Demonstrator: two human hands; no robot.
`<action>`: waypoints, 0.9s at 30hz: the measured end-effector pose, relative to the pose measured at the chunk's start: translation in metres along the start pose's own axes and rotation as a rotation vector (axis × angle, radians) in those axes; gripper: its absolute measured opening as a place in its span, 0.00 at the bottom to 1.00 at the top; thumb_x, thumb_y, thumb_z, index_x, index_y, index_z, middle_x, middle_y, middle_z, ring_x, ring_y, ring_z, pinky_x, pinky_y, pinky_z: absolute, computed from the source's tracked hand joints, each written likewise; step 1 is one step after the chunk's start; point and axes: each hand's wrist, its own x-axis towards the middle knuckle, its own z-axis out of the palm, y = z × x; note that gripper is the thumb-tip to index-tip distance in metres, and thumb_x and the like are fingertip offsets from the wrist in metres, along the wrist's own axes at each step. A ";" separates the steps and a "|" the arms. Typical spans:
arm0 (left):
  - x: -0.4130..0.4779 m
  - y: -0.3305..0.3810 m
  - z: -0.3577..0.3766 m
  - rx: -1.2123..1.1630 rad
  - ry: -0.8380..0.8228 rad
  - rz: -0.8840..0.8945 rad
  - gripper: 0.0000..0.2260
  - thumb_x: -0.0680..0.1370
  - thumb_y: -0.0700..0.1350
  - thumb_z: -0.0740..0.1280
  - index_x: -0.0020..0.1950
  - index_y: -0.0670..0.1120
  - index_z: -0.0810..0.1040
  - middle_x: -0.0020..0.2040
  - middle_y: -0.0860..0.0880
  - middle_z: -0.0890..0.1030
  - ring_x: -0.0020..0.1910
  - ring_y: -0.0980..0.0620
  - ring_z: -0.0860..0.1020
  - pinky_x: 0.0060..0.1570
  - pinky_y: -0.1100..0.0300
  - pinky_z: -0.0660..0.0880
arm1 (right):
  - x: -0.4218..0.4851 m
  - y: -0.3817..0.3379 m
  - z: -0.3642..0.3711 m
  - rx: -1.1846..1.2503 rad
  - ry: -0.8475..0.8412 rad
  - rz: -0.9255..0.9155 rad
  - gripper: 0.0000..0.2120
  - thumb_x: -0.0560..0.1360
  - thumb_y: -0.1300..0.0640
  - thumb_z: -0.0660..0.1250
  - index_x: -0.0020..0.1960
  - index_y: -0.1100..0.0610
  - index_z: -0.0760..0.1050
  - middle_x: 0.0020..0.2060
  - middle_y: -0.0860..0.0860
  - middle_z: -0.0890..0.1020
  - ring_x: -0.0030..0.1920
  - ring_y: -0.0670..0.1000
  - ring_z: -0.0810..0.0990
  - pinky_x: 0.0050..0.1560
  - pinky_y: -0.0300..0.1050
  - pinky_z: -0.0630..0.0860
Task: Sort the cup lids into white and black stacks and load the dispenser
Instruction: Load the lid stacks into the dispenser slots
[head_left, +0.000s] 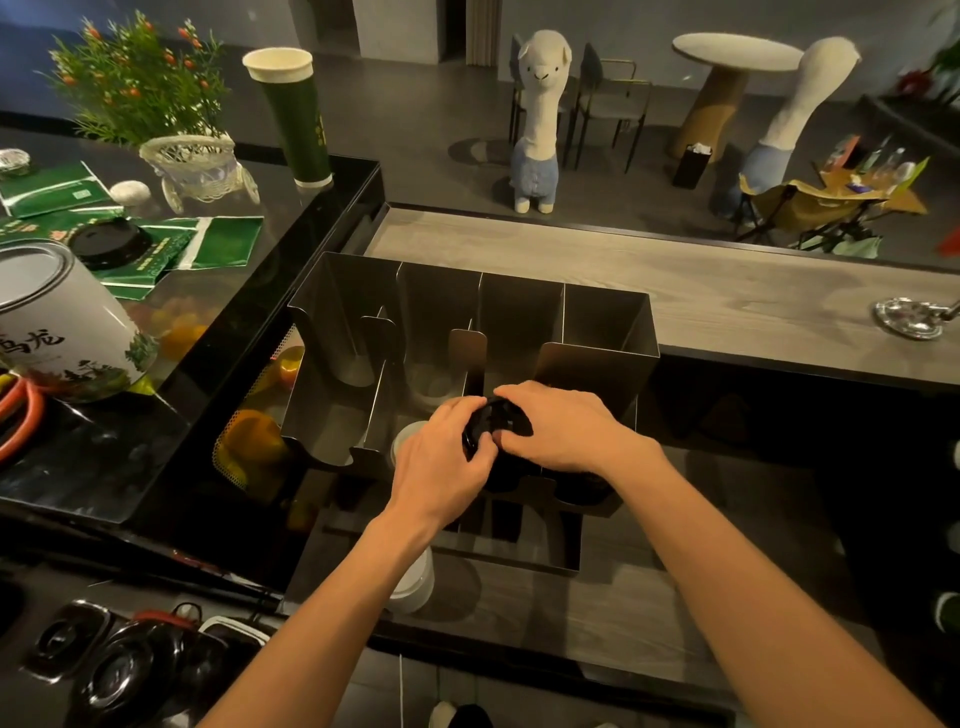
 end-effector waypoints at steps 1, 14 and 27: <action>0.001 0.000 -0.001 -0.004 -0.009 0.005 0.20 0.81 0.49 0.67 0.73 0.50 0.74 0.68 0.53 0.78 0.55 0.54 0.81 0.47 0.77 0.64 | 0.002 0.003 -0.001 0.005 -0.035 -0.001 0.34 0.76 0.36 0.65 0.78 0.45 0.60 0.71 0.47 0.72 0.65 0.51 0.76 0.60 0.50 0.77; 0.008 -0.007 0.002 -0.043 -0.008 0.033 0.18 0.82 0.44 0.67 0.72 0.49 0.75 0.68 0.52 0.79 0.63 0.54 0.79 0.55 0.74 0.68 | -0.002 -0.009 0.006 -0.153 0.053 0.021 0.35 0.71 0.33 0.69 0.70 0.50 0.68 0.59 0.48 0.78 0.52 0.51 0.80 0.48 0.45 0.77; 0.006 -0.015 0.006 -0.055 0.002 0.047 0.16 0.79 0.49 0.71 0.66 0.49 0.78 0.59 0.53 0.79 0.43 0.58 0.76 0.45 0.69 0.73 | 0.006 -0.008 -0.003 -0.182 -0.099 0.001 0.40 0.68 0.36 0.76 0.74 0.48 0.65 0.64 0.49 0.77 0.60 0.54 0.79 0.55 0.51 0.78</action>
